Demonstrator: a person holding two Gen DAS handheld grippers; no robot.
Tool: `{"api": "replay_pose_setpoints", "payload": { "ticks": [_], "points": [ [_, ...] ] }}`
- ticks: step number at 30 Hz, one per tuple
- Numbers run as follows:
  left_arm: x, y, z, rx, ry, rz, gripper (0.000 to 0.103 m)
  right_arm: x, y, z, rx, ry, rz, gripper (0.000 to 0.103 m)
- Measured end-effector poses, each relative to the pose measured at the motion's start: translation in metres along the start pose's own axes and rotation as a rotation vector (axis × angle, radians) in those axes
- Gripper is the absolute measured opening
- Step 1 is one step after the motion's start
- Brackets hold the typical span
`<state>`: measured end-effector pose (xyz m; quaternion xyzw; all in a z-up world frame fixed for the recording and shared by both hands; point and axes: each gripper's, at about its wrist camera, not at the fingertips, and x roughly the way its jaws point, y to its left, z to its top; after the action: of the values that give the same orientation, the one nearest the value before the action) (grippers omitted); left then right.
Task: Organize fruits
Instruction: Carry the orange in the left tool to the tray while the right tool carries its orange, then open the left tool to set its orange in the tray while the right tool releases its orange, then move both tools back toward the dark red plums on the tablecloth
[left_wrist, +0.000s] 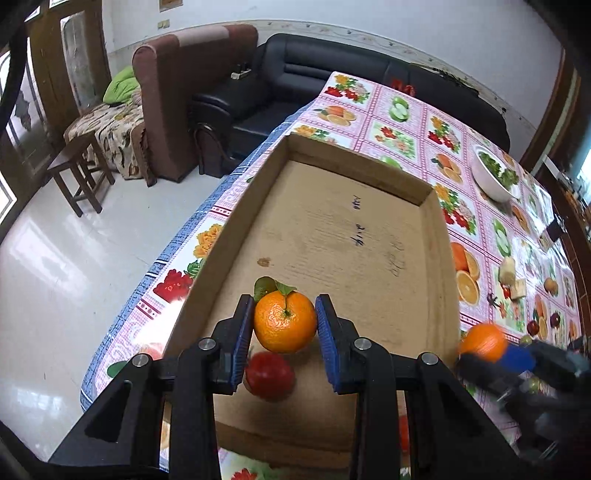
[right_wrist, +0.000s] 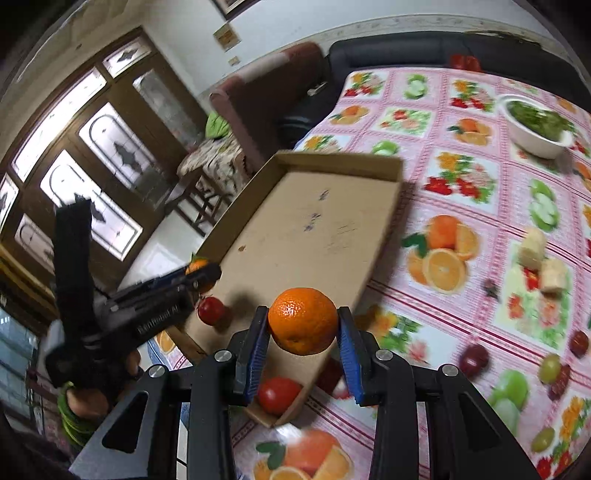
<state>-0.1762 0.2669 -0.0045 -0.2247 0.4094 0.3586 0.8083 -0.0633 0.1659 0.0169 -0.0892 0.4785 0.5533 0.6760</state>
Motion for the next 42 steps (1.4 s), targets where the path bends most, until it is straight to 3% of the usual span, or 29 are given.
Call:
{"api": "replay_pose_setpoints", "payload": {
  "ticks": [9, 18, 23, 30, 39, 42],
  "points": [
    [0.03, 0.001, -0.002, 0.015, 0.053, 0.06, 0.032, 0.067, 0.027, -0.01, -0.108, 0.122, -0.054, 0.036],
    [0.032, 0.006, -0.008, -0.004, 0.072, 0.045, 0.036, 0.071, 0.033, -0.016, -0.163, 0.122, -0.099, 0.038],
    [0.02, 0.009, -0.007, -0.034, 0.054, 0.024, 0.044, 0.054, 0.03, -0.016, -0.15, 0.087, -0.084, 0.058],
    [-0.004, 0.0, -0.008, -0.048, 0.001, 0.006, 0.047, 0.009, 0.019, -0.024, -0.097, 0.012, -0.055, 0.059],
    [-0.023, -0.037, -0.016, 0.02, -0.03, 0.008, 0.047, -0.047, -0.016, -0.04, 0.005, -0.088, -0.06, 0.06],
    [-0.027, -0.05, -0.019, 0.047, -0.033, 0.0, 0.051, -0.062, -0.033, -0.047, 0.048, -0.108, -0.08, 0.063]
  ]
}}
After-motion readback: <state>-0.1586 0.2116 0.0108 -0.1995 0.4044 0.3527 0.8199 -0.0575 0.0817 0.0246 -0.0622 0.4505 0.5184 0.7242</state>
